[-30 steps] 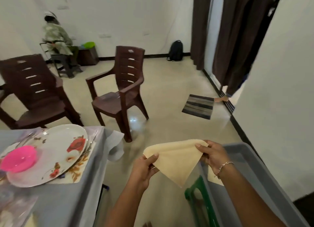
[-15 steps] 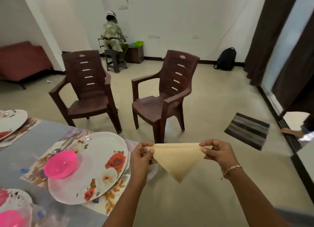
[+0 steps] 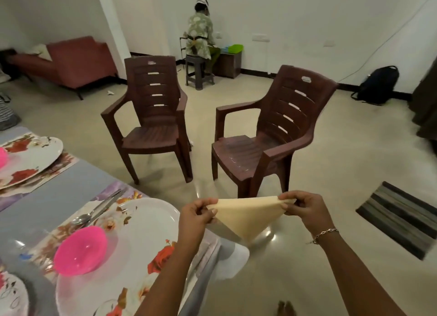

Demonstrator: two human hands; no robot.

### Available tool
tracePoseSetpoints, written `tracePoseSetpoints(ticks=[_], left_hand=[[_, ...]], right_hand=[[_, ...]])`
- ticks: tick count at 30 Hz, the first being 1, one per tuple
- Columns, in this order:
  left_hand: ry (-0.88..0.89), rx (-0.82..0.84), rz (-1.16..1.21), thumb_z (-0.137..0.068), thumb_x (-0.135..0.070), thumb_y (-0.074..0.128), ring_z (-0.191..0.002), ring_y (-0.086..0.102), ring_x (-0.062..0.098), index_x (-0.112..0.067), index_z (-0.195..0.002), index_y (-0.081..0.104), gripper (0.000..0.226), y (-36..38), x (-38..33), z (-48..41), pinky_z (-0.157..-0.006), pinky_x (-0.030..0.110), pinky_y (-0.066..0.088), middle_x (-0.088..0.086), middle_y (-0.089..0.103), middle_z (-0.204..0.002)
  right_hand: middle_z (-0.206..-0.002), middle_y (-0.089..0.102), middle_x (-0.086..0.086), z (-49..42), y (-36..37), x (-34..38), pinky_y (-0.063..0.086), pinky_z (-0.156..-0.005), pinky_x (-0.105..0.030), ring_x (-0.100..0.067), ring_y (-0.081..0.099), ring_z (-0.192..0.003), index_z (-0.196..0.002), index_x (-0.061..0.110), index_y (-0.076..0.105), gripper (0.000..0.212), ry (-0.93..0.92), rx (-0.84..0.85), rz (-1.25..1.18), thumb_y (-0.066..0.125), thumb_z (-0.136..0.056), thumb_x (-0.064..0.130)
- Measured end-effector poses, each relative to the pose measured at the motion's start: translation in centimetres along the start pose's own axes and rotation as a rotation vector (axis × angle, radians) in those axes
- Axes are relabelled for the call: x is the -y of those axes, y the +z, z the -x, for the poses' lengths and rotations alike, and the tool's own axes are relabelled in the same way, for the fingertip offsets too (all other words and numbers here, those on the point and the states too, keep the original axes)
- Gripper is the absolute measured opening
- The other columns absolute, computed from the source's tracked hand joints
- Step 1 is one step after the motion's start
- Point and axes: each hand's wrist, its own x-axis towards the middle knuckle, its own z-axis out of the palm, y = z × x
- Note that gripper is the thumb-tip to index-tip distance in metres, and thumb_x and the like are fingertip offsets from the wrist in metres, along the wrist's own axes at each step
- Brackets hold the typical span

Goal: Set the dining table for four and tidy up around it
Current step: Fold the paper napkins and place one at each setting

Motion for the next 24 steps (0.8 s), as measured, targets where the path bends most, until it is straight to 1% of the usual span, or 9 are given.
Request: tracePoseSetpoints(ticks=[4, 7, 9, 11, 14, 16, 18, 22, 24], left_hand=[[0.043, -0.109, -0.041, -0.081, 0.011, 0.061, -0.083, 0.062, 0.023, -0.005, -0.094, 0.070, 0.022, 3.2, -0.7, -4.1, -0.062, 0.016, 0.055, 0.017, 0.066, -0.094], [0.072, -0.177, -0.085, -0.081, 0.009, 0.063, -0.082, 0.064, 0.023, -0.011, -0.085, 0.070, 0.021, 6.3, -1.6, -6.3, -0.062, 0.017, 0.054, 0.013, 0.068, -0.088], [0.084, -0.212, -0.111, -0.081, 0.008, 0.063, -0.079, 0.062, 0.022, -0.018, -0.076, 0.069, 0.027, 8.2, -2.2, -7.8, -0.063, 0.020, 0.055, 0.010, 0.067, -0.083], [0.086, -0.280, -0.158, -0.079, 0.007, 0.066, -0.076, 0.059, 0.022, -0.024, -0.069, 0.068, 0.032, 10.0, -2.7, -9.3, -0.067, 0.031, 0.053, 0.008, 0.064, -0.081], [0.045, -0.340, -0.221, -0.077, 0.003, 0.069, -0.077, 0.053, 0.018, -0.026, -0.066, 0.065, 0.032, 11.8, -3.0, -10.8, -0.071, 0.033, 0.046, 0.005, 0.057, -0.084], [-0.030, -0.288, -0.201, -0.079, 0.005, 0.066, -0.076, 0.052, 0.015, -0.020, -0.068, 0.064, 0.027, 12.2, -3.0, -11.4, -0.070, 0.027, 0.044, 0.003, 0.056, -0.082], [-0.106, -0.212, -0.149, -0.082, 0.006, 0.062, -0.069, 0.049, 0.012, -0.013, -0.072, 0.064, 0.021, 12.1, -3.0, -11.8, -0.061, 0.022, 0.040, 0.002, 0.057, -0.072], [-0.220, -0.106, -0.163, -0.087, -0.001, 0.058, -0.074, 0.053, 0.013, -0.010, -0.079, 0.059, 0.012, 10.8, -3.2, -12.8, -0.065, 0.022, 0.043, 0.003, 0.059, -0.078], [-0.255, -0.071, -0.152, -0.086, -0.007, 0.062, -0.077, 0.055, 0.012, -0.010, -0.085, 0.058, 0.006, 9.9, -3.5, -13.3, -0.067, 0.023, 0.043, 0.002, 0.060, -0.083]], right_hand=[[-0.073, 0.066, -0.002, -6.7, -1.5, -0.3, 0.050, -0.053, -0.012, 0.000, 0.057, -0.053, -0.068, 0.019, 0.068, 0.032, -0.087, 0.051, 0.099, 0.068, -0.071, -0.013], [-0.070, 0.064, -0.002, -11.4, -3.5, -0.1, 0.046, -0.052, -0.010, -0.002, 0.056, -0.052, -0.066, 0.025, 0.067, 0.034, -0.130, 0.092, 0.191, 0.070, -0.072, -0.009], [-0.072, 0.063, -0.002, -14.2, -4.8, 0.0, 0.046, -0.054, -0.011, -0.006, 0.055, -0.056, -0.064, 0.029, 0.065, 0.036, -0.159, 0.111, 0.243, 0.071, -0.072, -0.006], [-0.077, 0.060, -0.002, -16.8, -5.9, 0.1, 0.044, -0.058, -0.009, -0.008, 0.052, -0.062, -0.064, 0.030, 0.063, 0.036, -0.197, 0.119, 0.290, 0.071, -0.072, -0.004], [-0.085, 0.061, -0.004, -20.1, -6.7, 0.6, 0.046, -0.065, -0.009, -0.015, 0.057, -0.081, -0.073, 0.019, 0.062, 0.025, -0.222, 0.164, 0.229, 0.069, -0.074, -0.005], [-0.084, 0.066, -0.006, -21.9, -6.5, 1.1, 0.055, -0.068, -0.019, -0.021, 0.062, -0.084, -0.077, 0.010, 0.061, 0.017, -0.180, 0.250, 0.101, 0.065, -0.077, -0.006], [-0.082, 0.067, -0.012, -23.5, -5.6, 1.8, 0.057, -0.069, -0.037, -0.027, 0.065, -0.083, -0.073, 0.012, 0.060, 0.019, -0.131, 0.323, 0.015, 0.063, -0.079, -0.006], [-0.073, 0.061, 0.001, -26.1, -2.6, 4.7, 0.047, -0.061, -0.015, -0.009, 0.058, -0.071, -0.072, 0.016, 0.060, 0.022, -0.208, 0.436, 0.026, 0.063, -0.080, -0.004], [-0.077, 0.061, 0.003, -27.3, -0.7, 6.1, 0.046, -0.069, -0.017, -0.008, 0.057, -0.077, -0.072, 0.017, 0.060, 0.021, -0.249, 0.498, 0.049, 0.063, -0.081, -0.002]])
